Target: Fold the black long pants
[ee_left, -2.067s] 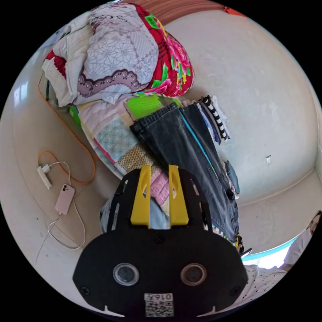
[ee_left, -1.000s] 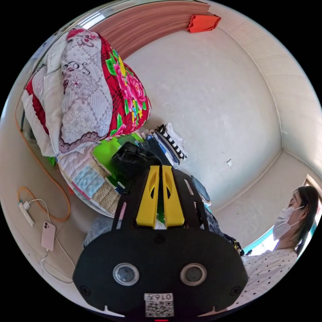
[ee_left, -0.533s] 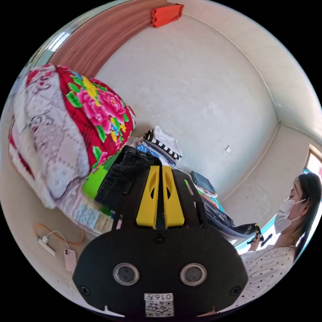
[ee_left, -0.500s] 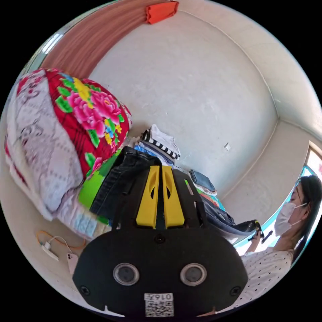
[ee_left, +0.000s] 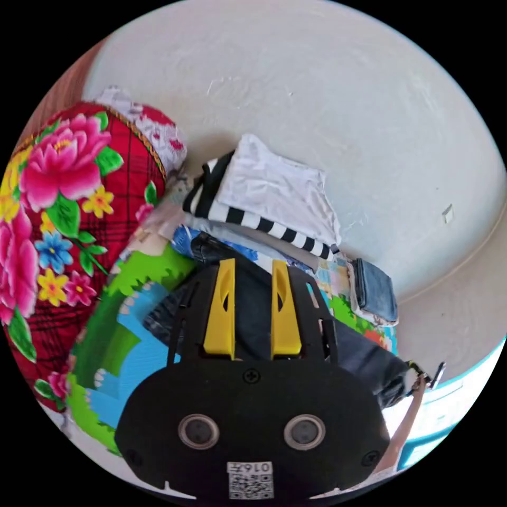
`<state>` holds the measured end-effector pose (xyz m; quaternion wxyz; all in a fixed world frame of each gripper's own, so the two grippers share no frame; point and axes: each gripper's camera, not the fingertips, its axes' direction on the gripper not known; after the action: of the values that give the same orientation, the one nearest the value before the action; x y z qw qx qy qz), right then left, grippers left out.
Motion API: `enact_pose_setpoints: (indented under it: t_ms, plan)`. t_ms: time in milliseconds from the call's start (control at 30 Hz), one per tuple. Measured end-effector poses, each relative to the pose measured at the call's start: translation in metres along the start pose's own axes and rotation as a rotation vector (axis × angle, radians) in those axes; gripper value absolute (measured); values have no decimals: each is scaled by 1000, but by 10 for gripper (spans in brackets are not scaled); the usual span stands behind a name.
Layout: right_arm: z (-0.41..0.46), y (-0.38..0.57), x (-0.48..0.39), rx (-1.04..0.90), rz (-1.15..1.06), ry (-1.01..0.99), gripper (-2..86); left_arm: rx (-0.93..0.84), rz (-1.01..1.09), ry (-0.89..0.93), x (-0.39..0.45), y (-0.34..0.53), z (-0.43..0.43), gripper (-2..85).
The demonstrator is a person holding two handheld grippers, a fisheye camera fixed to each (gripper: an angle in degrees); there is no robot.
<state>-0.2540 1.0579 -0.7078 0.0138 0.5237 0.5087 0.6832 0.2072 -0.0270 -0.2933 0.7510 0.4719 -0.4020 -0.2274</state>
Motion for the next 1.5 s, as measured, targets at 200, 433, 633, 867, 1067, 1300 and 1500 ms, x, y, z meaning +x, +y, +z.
enact_pose_setpoints:
  t_ms: [200,433,633,867,1067,1300,1500]
  plan:
    - [27,46,-5,175,-57,62,89,-93,-11,23,-64,29,76,96]
    - [12,171,52,210,-210,-135,134,-131,-254,109,-220,73,108,106]
    - [62,228,125,20,-20,-92,158,-84,-268,81,-247,86,126,84]
    - [82,256,161,28,24,-73,162,-72,-162,-14,-253,89,143,121]
    - [128,252,180,-30,72,-226,144,-80,-119,57,-258,109,162,64]
    - [150,251,227,15,183,-459,26,-57,-101,103,-282,162,124,60]
    - [139,269,268,110,242,-355,13,-92,-42,105,-311,222,64,61]
